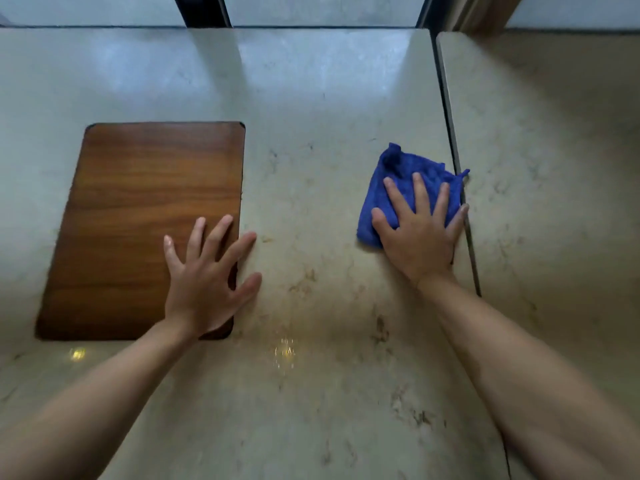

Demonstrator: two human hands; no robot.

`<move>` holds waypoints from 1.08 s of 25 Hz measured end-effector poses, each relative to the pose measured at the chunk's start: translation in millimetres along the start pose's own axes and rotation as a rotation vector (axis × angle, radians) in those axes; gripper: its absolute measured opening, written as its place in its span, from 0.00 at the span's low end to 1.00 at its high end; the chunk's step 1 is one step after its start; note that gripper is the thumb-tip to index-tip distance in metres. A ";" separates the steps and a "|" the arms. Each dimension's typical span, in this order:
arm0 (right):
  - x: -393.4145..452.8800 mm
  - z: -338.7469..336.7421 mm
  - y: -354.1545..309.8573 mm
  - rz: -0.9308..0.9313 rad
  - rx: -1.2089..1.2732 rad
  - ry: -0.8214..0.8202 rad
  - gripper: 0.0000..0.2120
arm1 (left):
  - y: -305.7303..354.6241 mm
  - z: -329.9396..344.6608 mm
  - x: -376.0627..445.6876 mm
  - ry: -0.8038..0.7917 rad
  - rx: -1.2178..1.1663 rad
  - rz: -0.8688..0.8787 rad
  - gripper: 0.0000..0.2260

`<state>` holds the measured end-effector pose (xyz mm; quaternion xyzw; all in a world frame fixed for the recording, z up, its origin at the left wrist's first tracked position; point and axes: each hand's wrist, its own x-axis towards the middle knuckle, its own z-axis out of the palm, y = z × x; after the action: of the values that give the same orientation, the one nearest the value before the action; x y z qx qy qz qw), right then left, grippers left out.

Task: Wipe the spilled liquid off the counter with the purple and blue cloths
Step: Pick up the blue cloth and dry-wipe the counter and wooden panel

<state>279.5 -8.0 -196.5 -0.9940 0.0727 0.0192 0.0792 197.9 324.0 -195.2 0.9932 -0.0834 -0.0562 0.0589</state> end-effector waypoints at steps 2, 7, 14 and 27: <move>66.1 -2.1 -6.4 0.026 -0.007 -0.059 0.30 | -0.9 -1.0 1.7 -0.014 -0.005 0.000 0.31; 233.7 -11.0 -26.6 0.037 0.005 -0.115 0.36 | -4.2 5.2 -0.9 0.002 0.005 -0.012 0.32; 342.1 -15.4 -72.9 -0.040 -0.036 -0.099 0.37 | -4.5 7.4 5.0 0.039 0.018 -0.005 0.33; 144.4 -2.5 -104.1 -0.287 -0.061 -0.195 0.36 | -7.1 4.3 9.1 0.020 -0.016 -0.001 0.31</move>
<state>437.7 72.8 -185.1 -0.9896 -0.0783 0.1060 0.0576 207.4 329.0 -201.2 0.9933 -0.0816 -0.0471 0.0676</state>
